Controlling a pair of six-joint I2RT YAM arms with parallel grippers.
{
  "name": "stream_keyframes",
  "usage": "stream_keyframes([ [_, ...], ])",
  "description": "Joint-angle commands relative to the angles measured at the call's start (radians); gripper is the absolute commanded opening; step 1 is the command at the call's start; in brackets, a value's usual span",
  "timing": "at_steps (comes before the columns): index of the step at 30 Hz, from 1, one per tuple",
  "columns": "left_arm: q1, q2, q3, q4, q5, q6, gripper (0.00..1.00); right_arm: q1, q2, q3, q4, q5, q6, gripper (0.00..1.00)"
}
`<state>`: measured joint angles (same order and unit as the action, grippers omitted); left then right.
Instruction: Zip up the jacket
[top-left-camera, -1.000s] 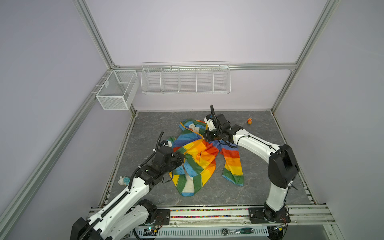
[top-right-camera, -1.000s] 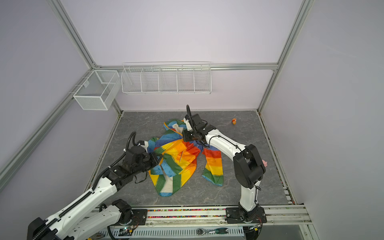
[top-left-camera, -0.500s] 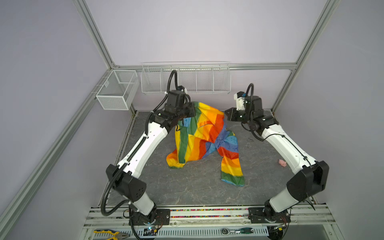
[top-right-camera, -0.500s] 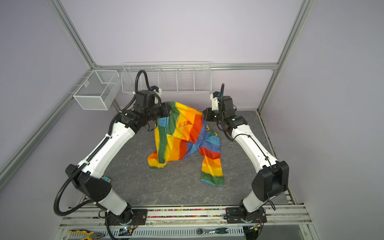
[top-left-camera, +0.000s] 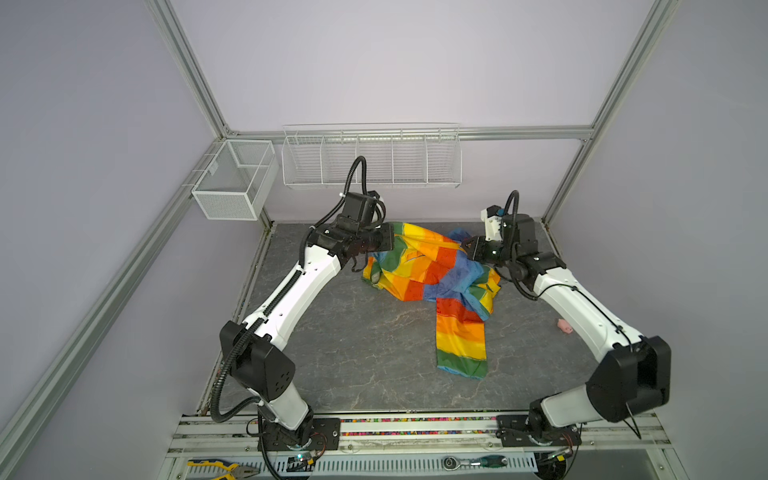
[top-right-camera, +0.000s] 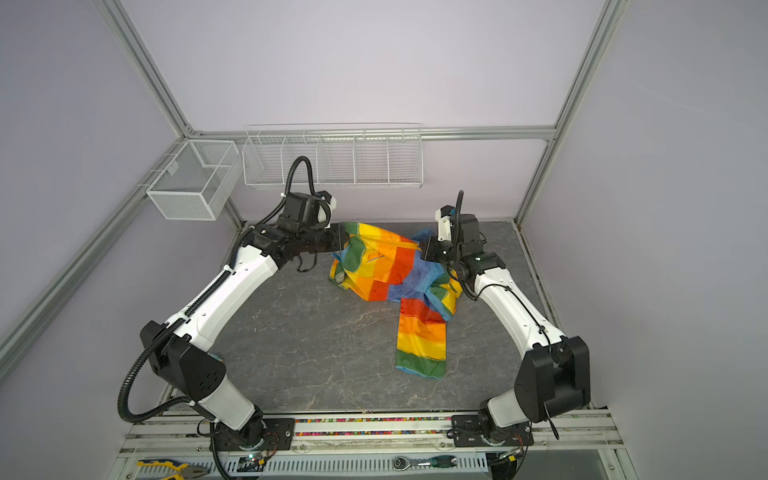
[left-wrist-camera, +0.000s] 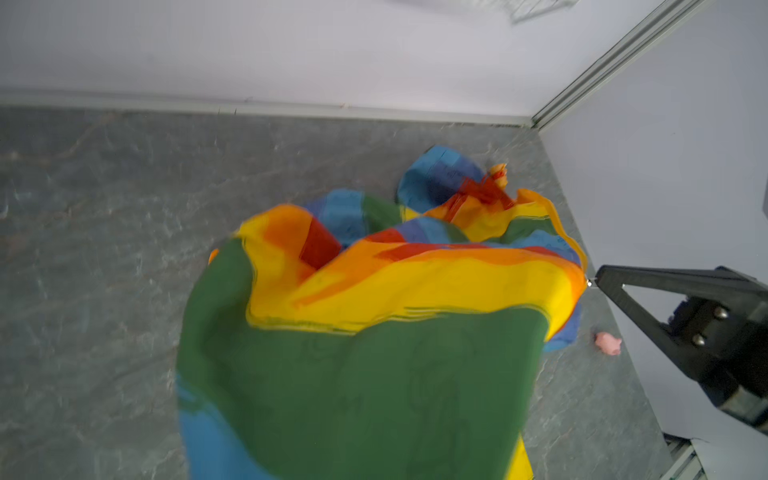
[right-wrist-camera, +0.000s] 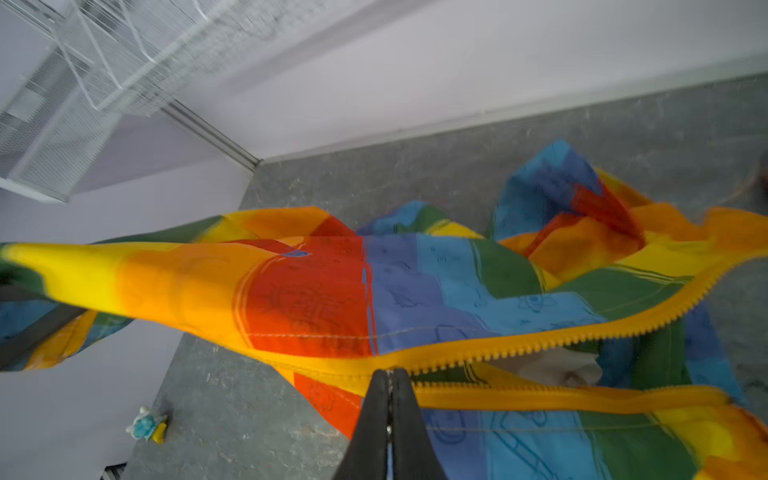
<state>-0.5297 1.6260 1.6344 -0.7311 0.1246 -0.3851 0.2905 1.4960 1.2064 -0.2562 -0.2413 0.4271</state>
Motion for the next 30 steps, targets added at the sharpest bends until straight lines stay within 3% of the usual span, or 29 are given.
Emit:
stream_keyframes([
  [1, 0.049, -0.094, -0.13, 0.045, 0.004, -0.051, 0.0, 0.004, 0.032, -0.082, 0.042, 0.025, 0.016, 0.07],
  [5, 0.09, -0.153, -0.28, 0.105, 0.026, -0.091, 0.0, 0.007, 0.065, -0.137, 0.066, 0.052, 0.022, 0.07],
  [14, 0.191, -0.236, -0.409, 0.109, -0.038, -0.128, 0.0, 0.008, 0.078, -0.1, 0.012, 0.13, 0.001, 0.07],
  [24, 0.299, -0.308, -0.467, 0.121, -0.066, -0.129, 0.0, -0.003, 0.099, -0.046, -0.038, 0.203, -0.017, 0.07],
  [30, 0.315, -0.306, -0.478, 0.13, -0.041, -0.117, 0.0, -0.011, 0.095, -0.03, -0.053, 0.211, -0.028, 0.07],
])
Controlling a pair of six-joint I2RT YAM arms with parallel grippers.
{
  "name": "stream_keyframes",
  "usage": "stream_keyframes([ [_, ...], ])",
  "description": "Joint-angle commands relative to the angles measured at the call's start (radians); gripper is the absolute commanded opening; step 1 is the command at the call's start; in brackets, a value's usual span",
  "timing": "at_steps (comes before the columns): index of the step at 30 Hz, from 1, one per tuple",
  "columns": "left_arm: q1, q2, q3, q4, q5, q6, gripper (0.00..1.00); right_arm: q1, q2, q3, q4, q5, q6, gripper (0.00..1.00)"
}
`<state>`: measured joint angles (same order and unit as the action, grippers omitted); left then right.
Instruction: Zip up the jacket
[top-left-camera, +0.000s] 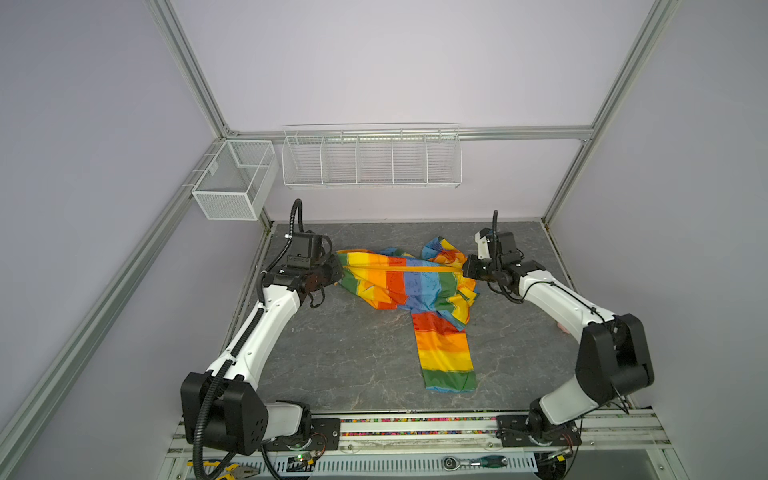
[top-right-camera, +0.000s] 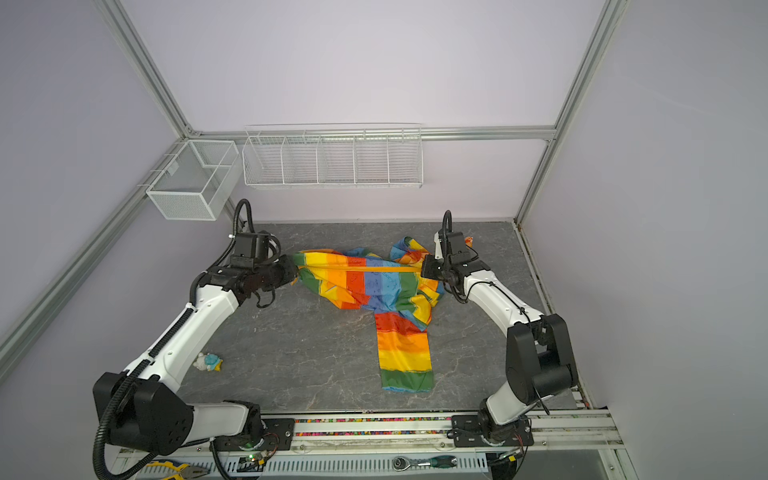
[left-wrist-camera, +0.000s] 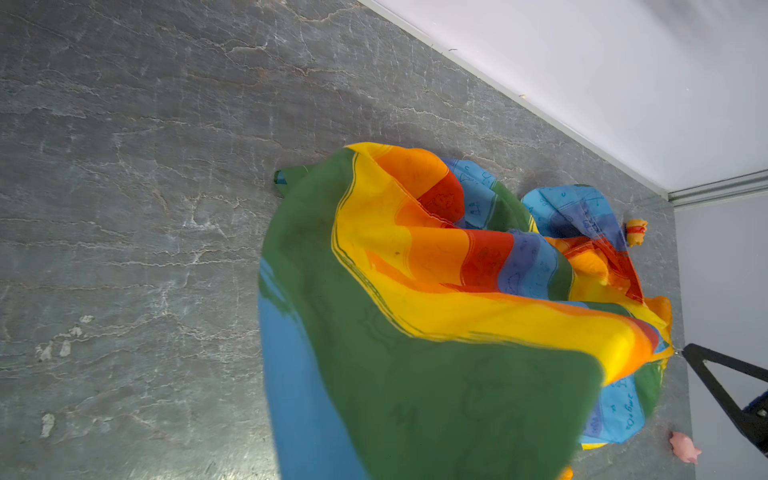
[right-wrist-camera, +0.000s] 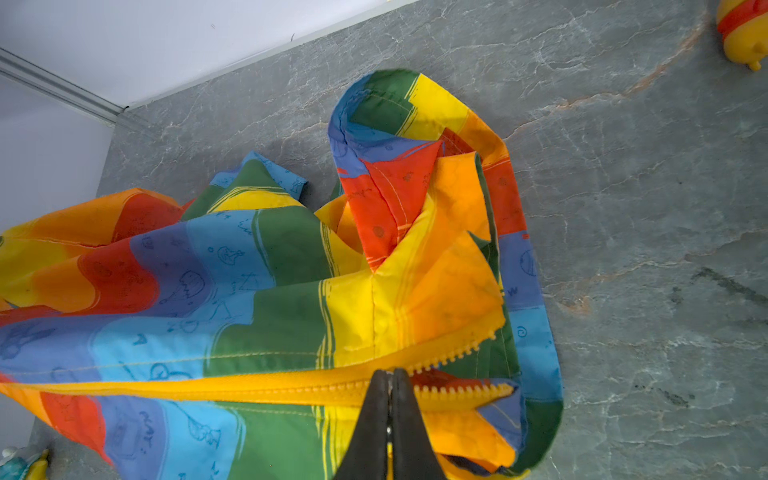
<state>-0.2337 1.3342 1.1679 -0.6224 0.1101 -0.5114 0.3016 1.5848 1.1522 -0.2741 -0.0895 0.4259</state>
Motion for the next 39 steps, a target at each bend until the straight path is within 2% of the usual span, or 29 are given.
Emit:
stream_keyframes([
  [1, 0.019, -0.014, -0.014, 0.025, -0.022, 0.009, 0.0, -0.025, 0.004, 0.027, -0.037, 0.06, -0.028, 0.07],
  [18, 0.053, -0.013, -0.007, 0.032, 0.009, 0.022, 0.0, -0.092, -0.016, 0.032, -0.088, 0.085, -0.033, 0.07],
  [25, 0.069, 0.019, 0.025, 0.043, 0.024, 0.025, 0.0, -0.092, -0.001, 0.091, -0.103, 0.077, -0.039, 0.07],
  [26, 0.073, 0.029, 0.042, 0.047, 0.031, 0.025, 0.0, -0.12, 0.003, 0.111, -0.103, 0.071, -0.043, 0.06],
  [28, 0.077, 0.069, 0.104, 0.045, 0.043, 0.032, 0.0, -0.126, 0.016, 0.177, -0.116, 0.06, -0.048, 0.07],
  [31, 0.079, 0.157, 0.281, 0.007, 0.055, 0.053, 0.0, -0.155, 0.048, 0.348, -0.167, 0.022, -0.044, 0.07],
  [36, 0.08, 0.293, 0.694, -0.097, 0.103, 0.081, 0.0, -0.204, 0.058, 0.636, -0.171, -0.061, -0.022, 0.07],
  [39, 0.082, 0.333, 0.868, -0.171, 0.127, 0.093, 0.0, -0.223, 0.059, 0.746, -0.181, -0.108, -0.037, 0.07],
])
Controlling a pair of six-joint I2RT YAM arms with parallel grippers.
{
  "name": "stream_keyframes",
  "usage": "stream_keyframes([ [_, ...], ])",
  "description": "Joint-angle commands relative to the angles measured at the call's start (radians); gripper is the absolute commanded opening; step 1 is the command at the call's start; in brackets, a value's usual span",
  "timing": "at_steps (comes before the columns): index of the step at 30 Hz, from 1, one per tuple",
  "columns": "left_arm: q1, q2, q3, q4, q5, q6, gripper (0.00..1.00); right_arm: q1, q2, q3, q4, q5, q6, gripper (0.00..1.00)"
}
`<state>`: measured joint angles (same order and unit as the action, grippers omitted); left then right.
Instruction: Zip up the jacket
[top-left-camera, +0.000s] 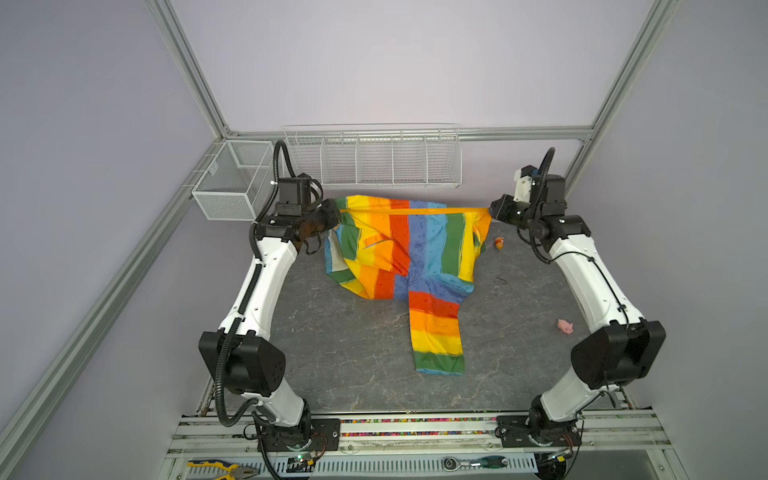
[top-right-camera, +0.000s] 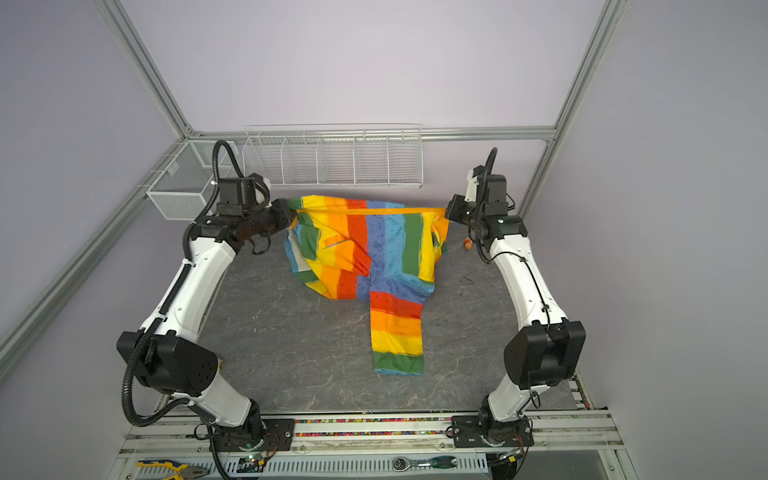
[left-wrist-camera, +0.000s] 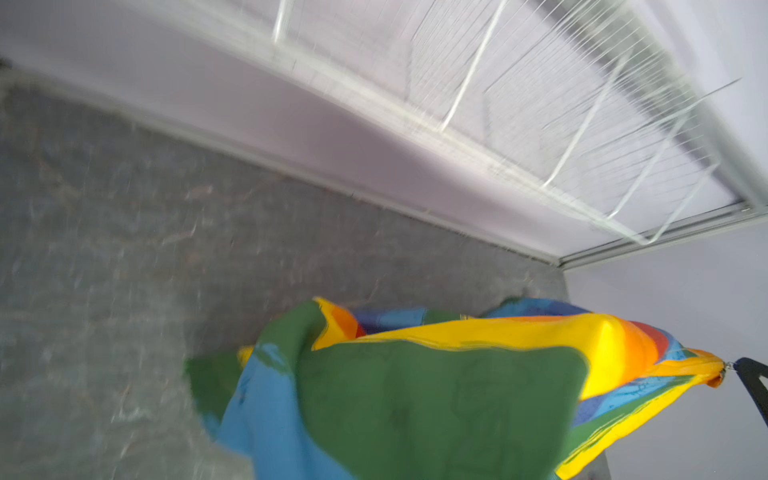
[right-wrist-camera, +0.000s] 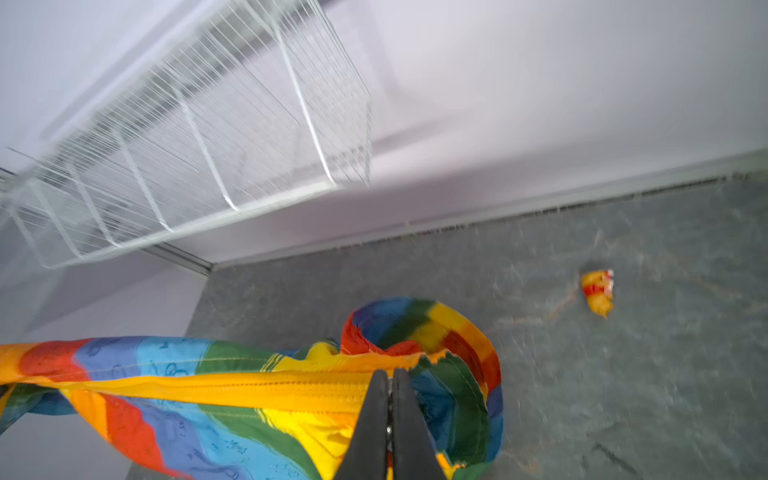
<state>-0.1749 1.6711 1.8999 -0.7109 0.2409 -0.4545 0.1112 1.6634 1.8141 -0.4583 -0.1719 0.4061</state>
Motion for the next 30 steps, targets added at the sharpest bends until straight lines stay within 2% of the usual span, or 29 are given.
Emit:
stream_keyframes([
  [1, 0.023, -0.002, 0.157, -0.105, 0.009, 0.039, 0.0, -0.038, -0.024, 0.095, -0.003, -0.039, -0.019, 0.07],
  [4, 0.023, -0.061, 0.055, -0.112, 0.079, 0.037, 0.0, -0.044, -0.069, 0.018, 0.001, -0.085, -0.032, 0.07],
  [12, 0.023, -0.381, -0.667, 0.01, 0.237, 0.017, 0.0, -0.046, -0.337, -0.584, 0.025, -0.162, 0.006, 0.07],
  [16, 0.026, -0.439, -0.853, -0.011, 0.274, 0.042, 0.0, -0.046, -0.383, -0.726, -0.051, -0.144, -0.041, 0.07],
  [19, 0.038, -0.407, -0.896, -0.016, 0.198, 0.04, 0.0, -0.046, -0.319, -0.734, -0.117, -0.085, -0.053, 0.07],
  [20, 0.047, -0.387, -0.892, -0.028, 0.156, 0.026, 0.03, -0.049, -0.285, -0.726, -0.131, -0.063, -0.053, 0.08],
  [22, 0.069, -0.343, -0.86, -0.067, 0.117, 0.037, 0.39, -0.059, -0.231, -0.708, -0.137, -0.06, -0.057, 0.26],
  [23, 0.078, -0.326, -0.84, -0.089, 0.106, 0.047, 0.6, -0.062, -0.218, -0.699, -0.134, -0.054, -0.057, 0.4],
  [24, 0.081, -0.321, -0.826, -0.098, 0.091, 0.053, 0.99, -0.066, -0.214, -0.69, -0.132, -0.041, -0.055, 0.52],
  [28, 0.083, -0.387, -0.773, -0.13, 0.015, 0.062, 0.99, -0.076, -0.27, -0.642, -0.143, 0.033, -0.062, 0.92],
  [30, 0.083, -0.466, -0.756, -0.108, -0.029, 0.054, 0.99, -0.076, -0.324, -0.623, -0.137, 0.095, -0.065, 0.98],
])
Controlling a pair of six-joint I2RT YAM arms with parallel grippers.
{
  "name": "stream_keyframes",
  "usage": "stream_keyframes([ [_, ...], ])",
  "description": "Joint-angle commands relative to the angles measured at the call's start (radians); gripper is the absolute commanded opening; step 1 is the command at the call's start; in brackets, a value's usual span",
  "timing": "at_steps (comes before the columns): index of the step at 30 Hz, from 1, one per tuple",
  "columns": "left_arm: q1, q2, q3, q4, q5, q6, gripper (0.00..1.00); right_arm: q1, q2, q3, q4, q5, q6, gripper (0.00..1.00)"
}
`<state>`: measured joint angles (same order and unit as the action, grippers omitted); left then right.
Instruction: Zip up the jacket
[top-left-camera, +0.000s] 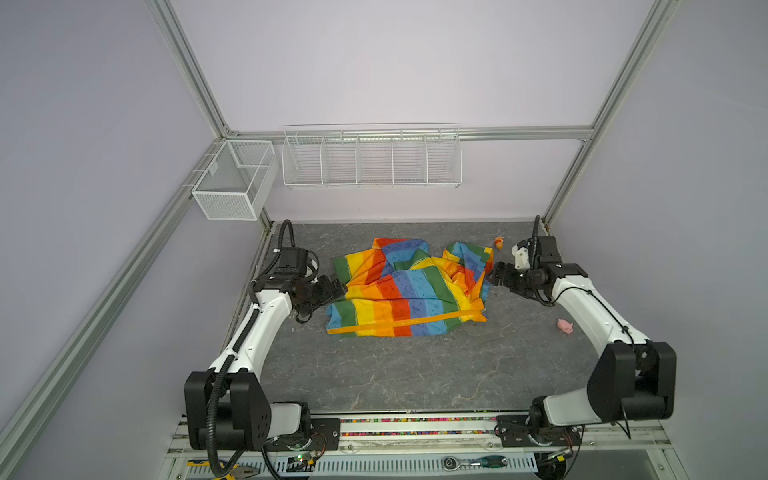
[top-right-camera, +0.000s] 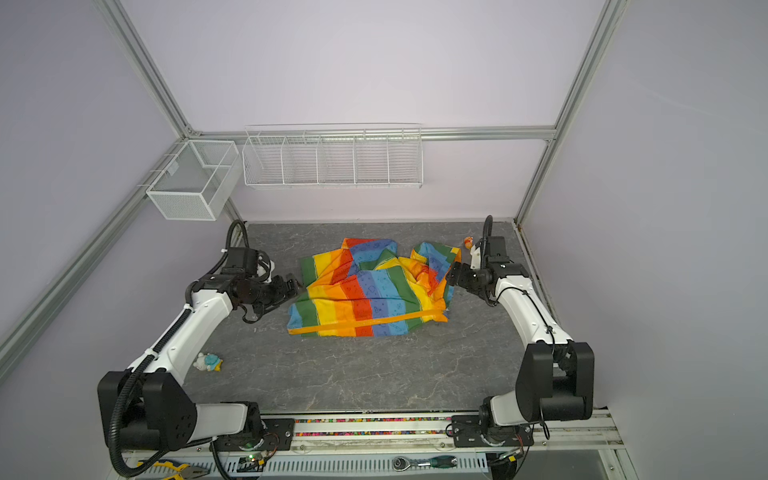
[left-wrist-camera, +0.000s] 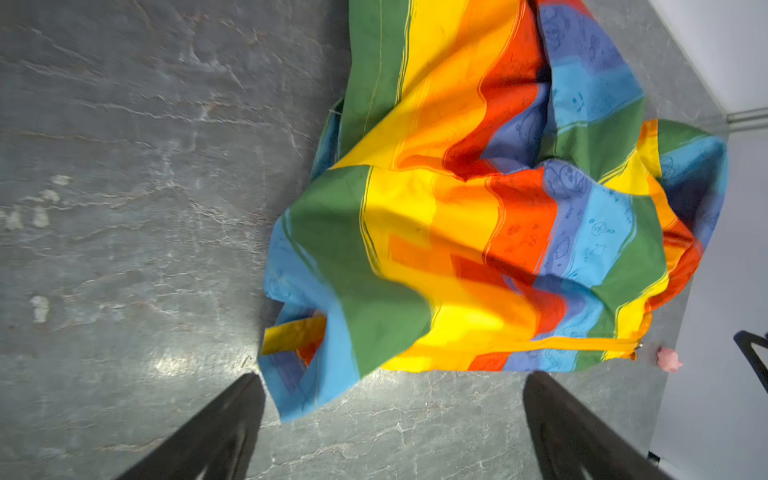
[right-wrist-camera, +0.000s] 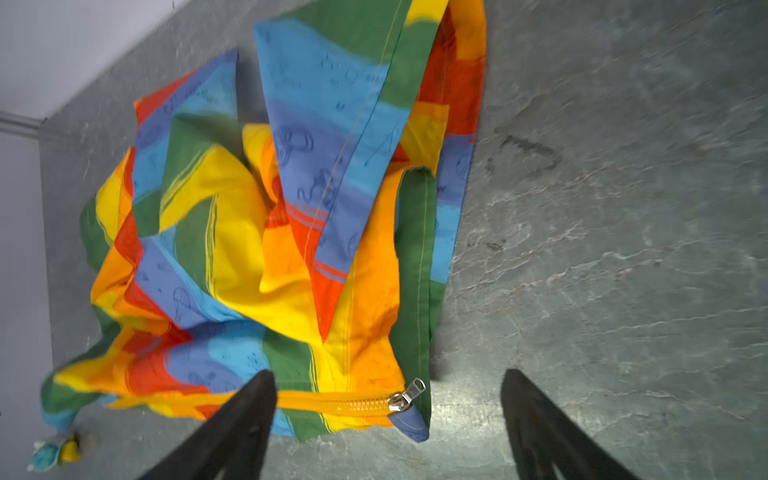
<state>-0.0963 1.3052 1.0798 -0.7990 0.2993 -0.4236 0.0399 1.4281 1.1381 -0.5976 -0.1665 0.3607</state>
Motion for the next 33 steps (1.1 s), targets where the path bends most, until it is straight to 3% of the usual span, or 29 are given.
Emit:
stream_keyframes([
  [1, 0.004, -0.139, 0.066, -0.003, -0.112, 0.022, 0.99, -0.004, -0.117, 0.055, 0.014, 0.121, -0.018, 1.0],
  [4, 0.003, -0.279, 0.034, 0.14, -0.219, 0.042, 1.0, -0.005, -0.224, 0.025, 0.103, 0.325, 0.06, 0.92],
  [7, 0.004, -0.398, -0.048, 0.338, -0.24, 0.109, 1.0, -0.009, -0.32, -0.045, 0.277, 0.262, 0.017, 0.88],
  [11, 0.003, -0.536, -0.186, 0.554, -0.251, 0.144, 1.0, -0.011, -0.386, -0.124, 0.415, 0.364, 0.098, 0.89],
  [13, 0.004, -0.541, -0.222, 0.632, -0.266, 0.162, 1.0, -0.011, -0.394, -0.174, 0.514, 0.339, -0.038, 0.89],
  [20, 0.004, -0.429, -0.522, 0.893, -0.608, 0.298, 1.0, 0.011, -0.285, -0.441, 0.682, 0.582, -0.144, 0.89],
  [24, 0.005, -0.328, -0.68, 1.122, -0.722, 0.306, 1.0, 0.06, -0.237, -0.642, 0.964, 0.689, -0.254, 0.89],
  [27, 0.007, -0.195, -0.711, 1.249, -0.808, 0.293, 1.0, 0.07, -0.119, -0.675, 1.11, 0.709, -0.305, 0.89],
  [31, 0.009, 0.005, -0.756, 1.573, -0.77, 0.316, 1.0, 0.089, 0.028, -0.732, 1.39, 0.7, -0.39, 0.89],
  [33, 0.007, 0.061, -0.73, 1.598, -0.702, 0.362, 1.0, 0.088, 0.072, -0.752, 1.481, 0.697, -0.405, 0.89],
])
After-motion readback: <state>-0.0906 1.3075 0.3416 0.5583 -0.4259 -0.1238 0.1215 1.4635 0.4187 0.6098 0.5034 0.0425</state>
